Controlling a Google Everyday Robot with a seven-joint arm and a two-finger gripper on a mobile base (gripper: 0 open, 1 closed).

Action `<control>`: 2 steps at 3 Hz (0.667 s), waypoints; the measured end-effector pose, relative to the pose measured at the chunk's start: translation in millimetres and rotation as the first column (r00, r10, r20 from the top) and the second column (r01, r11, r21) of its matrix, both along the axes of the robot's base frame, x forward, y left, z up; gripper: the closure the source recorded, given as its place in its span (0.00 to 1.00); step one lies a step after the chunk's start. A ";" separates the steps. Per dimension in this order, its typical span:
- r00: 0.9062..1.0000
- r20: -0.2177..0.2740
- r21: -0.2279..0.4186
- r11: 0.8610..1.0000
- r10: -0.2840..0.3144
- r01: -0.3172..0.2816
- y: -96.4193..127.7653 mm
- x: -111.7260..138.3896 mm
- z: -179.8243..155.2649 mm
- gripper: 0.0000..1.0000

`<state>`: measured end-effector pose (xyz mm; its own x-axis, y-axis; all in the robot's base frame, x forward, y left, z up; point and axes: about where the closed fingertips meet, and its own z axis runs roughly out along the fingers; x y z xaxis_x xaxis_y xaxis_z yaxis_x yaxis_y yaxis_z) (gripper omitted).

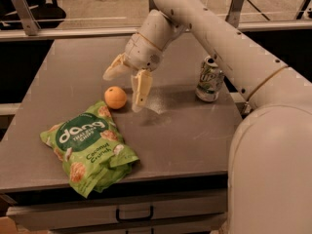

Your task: Move orange near green rice chip bag

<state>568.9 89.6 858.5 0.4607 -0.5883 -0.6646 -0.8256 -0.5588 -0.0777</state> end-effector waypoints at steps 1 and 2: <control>1.000 -0.006 -0.003 1.000 0.000 0.000 0.5 -1.4 -2.3 0.00; 0.998 0.040 -0.012 0.999 -0.040 0.040 -9.4 5.6 17.1 0.00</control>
Offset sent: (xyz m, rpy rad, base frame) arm 0.0036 -0.0362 0.0454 -0.0557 -0.0747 -0.0595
